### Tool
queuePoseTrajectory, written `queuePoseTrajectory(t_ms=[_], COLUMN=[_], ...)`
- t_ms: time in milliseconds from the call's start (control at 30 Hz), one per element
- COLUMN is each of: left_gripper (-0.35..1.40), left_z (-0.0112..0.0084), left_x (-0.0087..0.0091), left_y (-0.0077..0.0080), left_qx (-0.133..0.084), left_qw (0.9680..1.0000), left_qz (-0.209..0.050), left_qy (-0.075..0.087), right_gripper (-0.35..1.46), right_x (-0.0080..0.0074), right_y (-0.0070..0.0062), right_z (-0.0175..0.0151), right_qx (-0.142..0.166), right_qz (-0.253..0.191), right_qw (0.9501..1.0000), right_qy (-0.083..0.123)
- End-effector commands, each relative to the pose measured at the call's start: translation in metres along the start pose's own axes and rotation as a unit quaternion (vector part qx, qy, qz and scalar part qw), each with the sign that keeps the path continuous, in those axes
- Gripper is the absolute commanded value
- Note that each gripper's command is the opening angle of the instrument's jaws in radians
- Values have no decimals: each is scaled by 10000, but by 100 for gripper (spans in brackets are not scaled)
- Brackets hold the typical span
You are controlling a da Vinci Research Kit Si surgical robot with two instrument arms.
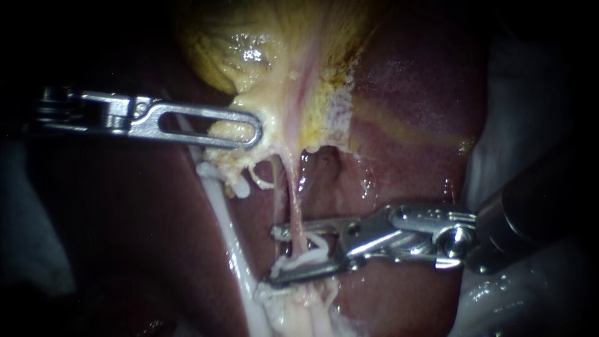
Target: Clipping second clip right tube
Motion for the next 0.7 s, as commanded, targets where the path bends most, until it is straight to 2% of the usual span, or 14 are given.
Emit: queuePoseTrajectory(t_ms=[33, 167, 233, 333, 700], left_gripper=[-35, -35, -35, -35, -35], left_z=[0, 0, 0, 0, 2], left_x=[0, 0, 0, 0, -1], left_y=[0, 0, 0, 0, 1], left_qx=[0, -1, 0, 0, -1], left_qw=[10000, 10000, 10000, 10000, 10000], left_qz=[0, 0, 0, 0, 0], left_qy=[1, 1, 1, 2, 0], right_gripper=[-2, -35, -35, -35, -35], right_x=[0, 0, 1, 3, 2], right_y=[0, 2, 3, 3, 0], right_z=[-2, -8, -12, -15, -16], right_qx=[-15, -68, -81, -161, -164], right_qz=[33, 244, 368, 374, 399], right_qw=[10000, 9997, 9993, 9992, 9991], right_qy=[-4, 18, 26, 56, 58])
